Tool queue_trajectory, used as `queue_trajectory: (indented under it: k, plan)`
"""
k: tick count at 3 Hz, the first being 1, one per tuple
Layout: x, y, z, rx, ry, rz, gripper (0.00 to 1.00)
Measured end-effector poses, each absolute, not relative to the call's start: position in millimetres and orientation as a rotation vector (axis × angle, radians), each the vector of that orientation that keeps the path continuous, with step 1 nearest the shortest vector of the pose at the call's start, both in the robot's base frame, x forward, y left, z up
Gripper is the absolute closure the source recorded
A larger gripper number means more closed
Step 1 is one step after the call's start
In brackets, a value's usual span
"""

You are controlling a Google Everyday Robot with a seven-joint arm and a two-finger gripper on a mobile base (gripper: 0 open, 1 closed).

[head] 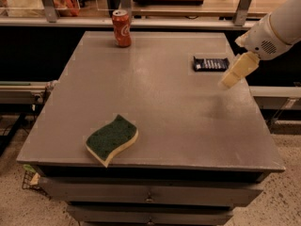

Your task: Move rxbar blueberry near sponge

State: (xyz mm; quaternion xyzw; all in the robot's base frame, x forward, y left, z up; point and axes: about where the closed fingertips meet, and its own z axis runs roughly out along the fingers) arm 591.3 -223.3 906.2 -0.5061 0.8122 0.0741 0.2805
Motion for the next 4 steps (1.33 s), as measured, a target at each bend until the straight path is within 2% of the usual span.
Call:
queue_trajectory:
  k: [2,4]
  plan:
    - [677.7,-229.5,872.9,-1.140,2.153,0.341,0.00]
    - [713.9,-234.6,840.8,-1.071,2.150,0.361,0.00]
